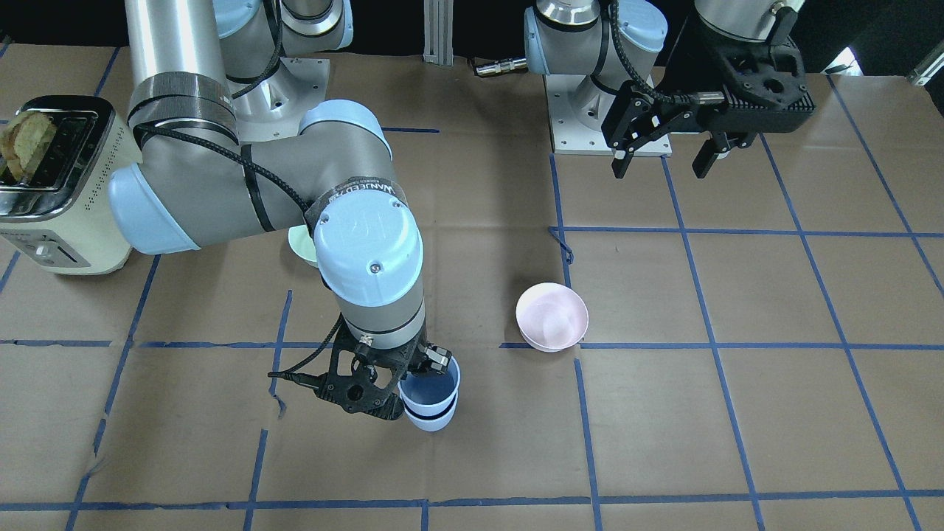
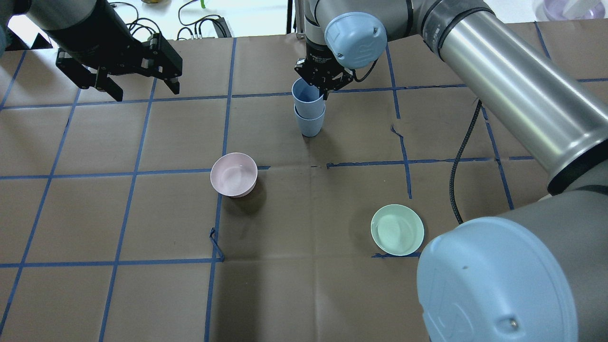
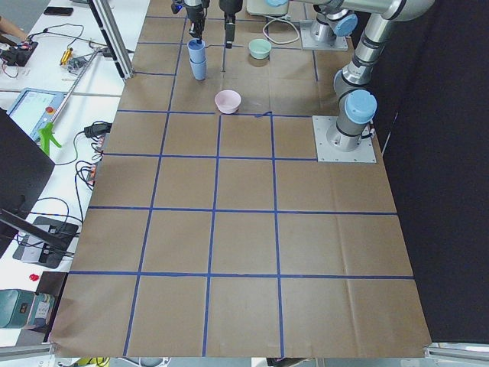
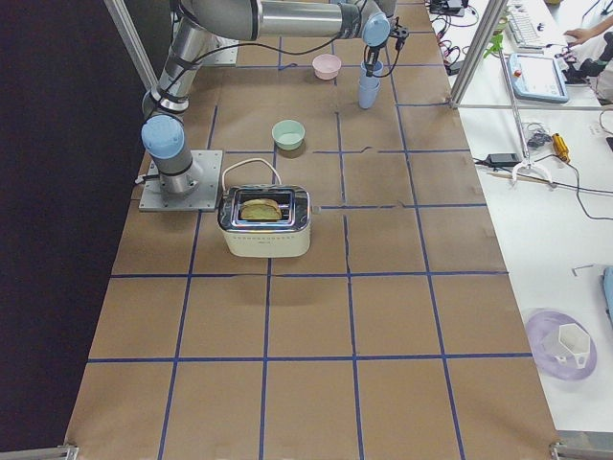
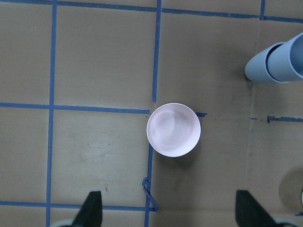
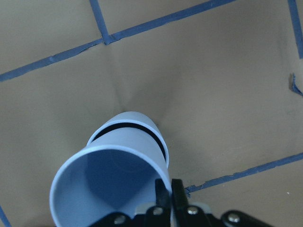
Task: Stack blue cups with both arms
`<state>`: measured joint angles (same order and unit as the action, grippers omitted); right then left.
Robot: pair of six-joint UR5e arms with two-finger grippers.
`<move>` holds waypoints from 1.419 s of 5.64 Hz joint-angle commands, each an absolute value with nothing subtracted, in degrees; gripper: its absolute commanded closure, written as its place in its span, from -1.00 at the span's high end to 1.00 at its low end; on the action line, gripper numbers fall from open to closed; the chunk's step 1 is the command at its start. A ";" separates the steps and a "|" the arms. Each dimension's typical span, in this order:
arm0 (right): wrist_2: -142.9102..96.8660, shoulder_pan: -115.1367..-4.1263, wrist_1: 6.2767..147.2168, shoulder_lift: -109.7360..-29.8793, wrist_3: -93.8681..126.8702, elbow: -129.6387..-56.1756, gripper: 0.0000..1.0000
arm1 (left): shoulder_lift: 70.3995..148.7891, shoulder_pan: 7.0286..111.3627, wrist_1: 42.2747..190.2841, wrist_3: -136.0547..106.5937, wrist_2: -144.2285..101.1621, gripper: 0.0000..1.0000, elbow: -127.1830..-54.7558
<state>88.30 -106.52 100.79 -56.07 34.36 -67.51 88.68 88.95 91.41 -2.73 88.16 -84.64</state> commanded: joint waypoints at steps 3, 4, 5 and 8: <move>87.27 -105.74 100.12 -57.99 32.17 -66.20 1.00 | 88.68 88.95 91.41 -2.72 88.15 0.99 -84.64; 87.80 -104.95 97.76 -60.97 31.30 -65.22 1.00 | 88.68 88.95 91.49 -2.72 88.15 0.99 -84.64; 89.02 -102.77 93.91 -64.56 26.24 -66.09 1.00 | 88.59 88.95 91.49 -2.72 88.15 0.99 -84.64; 89.21 -90.82 82.35 -82.20 11.18 -78.15 0.99 | 88.68 88.95 91.49 -2.72 88.15 0.99 -84.64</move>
